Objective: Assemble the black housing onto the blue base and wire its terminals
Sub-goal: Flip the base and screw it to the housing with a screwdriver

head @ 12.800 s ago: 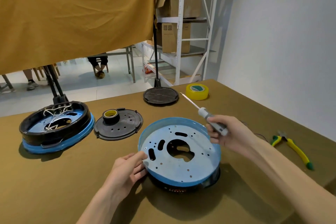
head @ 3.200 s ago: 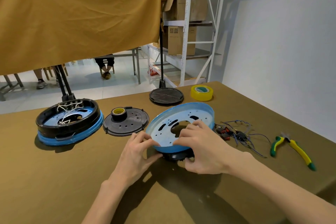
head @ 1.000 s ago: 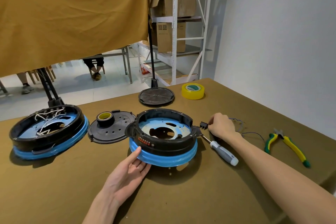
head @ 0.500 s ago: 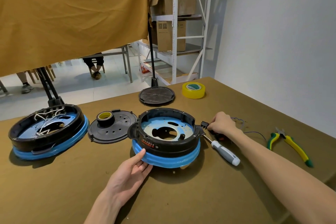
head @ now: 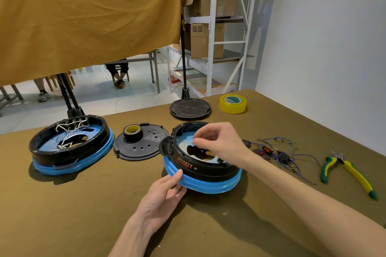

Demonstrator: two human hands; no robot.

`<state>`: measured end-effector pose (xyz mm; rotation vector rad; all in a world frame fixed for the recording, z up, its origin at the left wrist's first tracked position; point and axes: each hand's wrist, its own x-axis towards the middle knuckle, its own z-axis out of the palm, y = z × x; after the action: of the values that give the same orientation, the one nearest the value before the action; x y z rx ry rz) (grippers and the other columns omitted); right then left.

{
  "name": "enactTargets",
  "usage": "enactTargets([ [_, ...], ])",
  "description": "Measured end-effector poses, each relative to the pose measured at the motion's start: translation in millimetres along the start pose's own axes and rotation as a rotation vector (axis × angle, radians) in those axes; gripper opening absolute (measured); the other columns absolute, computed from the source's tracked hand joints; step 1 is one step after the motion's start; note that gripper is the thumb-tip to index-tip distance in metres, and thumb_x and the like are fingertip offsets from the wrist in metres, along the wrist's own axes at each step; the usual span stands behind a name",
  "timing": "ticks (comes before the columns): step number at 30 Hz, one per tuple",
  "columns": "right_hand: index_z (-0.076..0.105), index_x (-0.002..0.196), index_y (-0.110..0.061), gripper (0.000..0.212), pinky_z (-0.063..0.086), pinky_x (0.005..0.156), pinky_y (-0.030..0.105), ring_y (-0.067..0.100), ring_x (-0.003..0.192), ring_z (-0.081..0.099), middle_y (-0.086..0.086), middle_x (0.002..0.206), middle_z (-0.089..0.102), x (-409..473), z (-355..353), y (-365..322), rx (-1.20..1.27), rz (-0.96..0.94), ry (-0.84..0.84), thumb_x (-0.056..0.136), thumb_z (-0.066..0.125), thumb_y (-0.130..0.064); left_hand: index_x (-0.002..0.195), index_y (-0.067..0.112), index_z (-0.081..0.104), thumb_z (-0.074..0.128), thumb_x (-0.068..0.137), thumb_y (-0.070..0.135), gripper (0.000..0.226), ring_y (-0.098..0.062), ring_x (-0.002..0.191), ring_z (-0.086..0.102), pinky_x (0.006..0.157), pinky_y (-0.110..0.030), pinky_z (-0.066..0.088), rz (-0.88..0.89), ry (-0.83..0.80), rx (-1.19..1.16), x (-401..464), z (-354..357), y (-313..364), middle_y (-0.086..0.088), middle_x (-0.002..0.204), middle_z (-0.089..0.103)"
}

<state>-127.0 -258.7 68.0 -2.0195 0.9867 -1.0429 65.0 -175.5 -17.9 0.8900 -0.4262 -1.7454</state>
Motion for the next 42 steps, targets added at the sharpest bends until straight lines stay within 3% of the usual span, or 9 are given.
enactTargets([
  [4,0.081,0.1,-0.012,0.01,0.061,0.081,0.028,0.012,0.086,0.073,-0.003,0.091,0.078,-6,23,-11,-0.04,-0.063,-0.086,0.09,0.077,-0.014,0.103,0.007,0.081,0.076,0.084,0.018,0.023,-0.02,0.111,0.072,0.106,-0.039,0.045,0.066,-0.04,0.118,-4,6,-3,-0.015,0.124,0.073],
  [7,0.081,0.101,-0.012,0.011,0.058,0.078,0.021,0.009,0.087,0.071,-0.005,0.092,0.076,-8,21,-10,-0.078,-0.055,-0.072,0.091,0.076,-0.015,0.102,0.011,0.082,0.075,0.085,0.02,0.02,-0.019,0.115,0.07,0.11,-0.04,0.043,0.107,-0.038,0.159,-5,9,-6,-0.013,0.123,0.073],
  [16,0.075,0.096,-0.03,0.017,0.056,0.08,0.016,0.004,0.091,0.072,-0.017,0.093,0.075,-23,8,-9,-0.041,-0.044,-0.05,0.093,0.074,-0.013,0.104,0.007,0.079,0.073,0.088,0.017,0.019,-0.027,0.114,0.07,0.095,-0.035,0.052,0.234,-0.029,0.186,-2,11,-9,-0.019,0.12,0.073],
  [20,0.077,0.098,-0.027,0.014,0.057,0.08,0.018,0.005,0.091,0.071,-0.016,0.09,0.074,-26,7,-11,-0.097,-0.074,-0.02,0.092,0.076,-0.015,0.099,0.012,0.081,0.074,0.085,0.02,0.017,-0.026,0.112,0.071,0.085,-0.027,0.059,0.255,-0.034,0.218,-3,11,-9,-0.017,0.117,0.074],
  [25,0.081,0.103,-0.02,0.013,0.055,0.082,0.017,0.006,0.099,0.068,-0.015,0.097,0.072,-36,12,-12,-0.106,-0.105,0.087,0.093,0.075,-0.017,0.101,0.016,0.081,0.077,0.08,0.026,0.023,-0.026,0.111,0.072,0.087,-0.027,0.059,0.317,-0.044,0.264,-7,16,-8,-0.015,0.114,0.075],
  [33,0.072,0.126,-0.02,0.04,0.056,0.092,0.019,0.002,0.11,0.068,-0.013,0.112,0.073,-58,9,-11,0.062,-0.078,0.153,0.088,0.079,-0.007,0.097,0.015,0.082,0.076,0.08,0.023,0.02,-0.026,0.107,0.073,0.086,-0.029,0.059,0.431,-0.013,0.315,-10,41,4,-0.013,0.108,0.077],
  [36,0.075,0.123,-0.017,0.039,0.058,0.093,0.025,0.008,0.108,0.071,-0.01,0.111,0.077,-56,4,-16,0.204,-0.046,0.276,0.087,0.08,-0.003,0.106,0.014,0.08,0.074,0.087,0.022,0.022,-0.024,0.109,0.072,0.096,-0.037,0.055,0.561,-0.009,0.458,-15,61,17,-0.007,0.11,0.078],
  [39,0.076,0.12,-0.021,0.039,0.06,0.089,0.026,0.01,0.107,0.073,-0.009,0.11,0.078,-54,-2,-22,0.402,0.062,0.364,0.085,0.081,-0.003,0.107,0.017,0.079,0.072,0.094,0.019,0.015,-0.015,0.096,0.074,0.083,-0.026,0.058,0.753,0.027,0.704,-18,80,33,0.002,0.102,0.08],
  [42,0.077,0.113,-0.024,0.038,0.06,0.091,0.026,0.006,0.103,0.073,-0.009,0.107,0.079,-53,-3,-25,0.536,0.241,0.449,0.084,0.08,0.0,0.105,0.015,0.077,0.076,0.092,0.019,0.014,-0.008,0.081,0.067,0.071,-0.02,0.054,0.933,0.119,0.923,-18,95,38,-0.001,0.094,0.074],
])
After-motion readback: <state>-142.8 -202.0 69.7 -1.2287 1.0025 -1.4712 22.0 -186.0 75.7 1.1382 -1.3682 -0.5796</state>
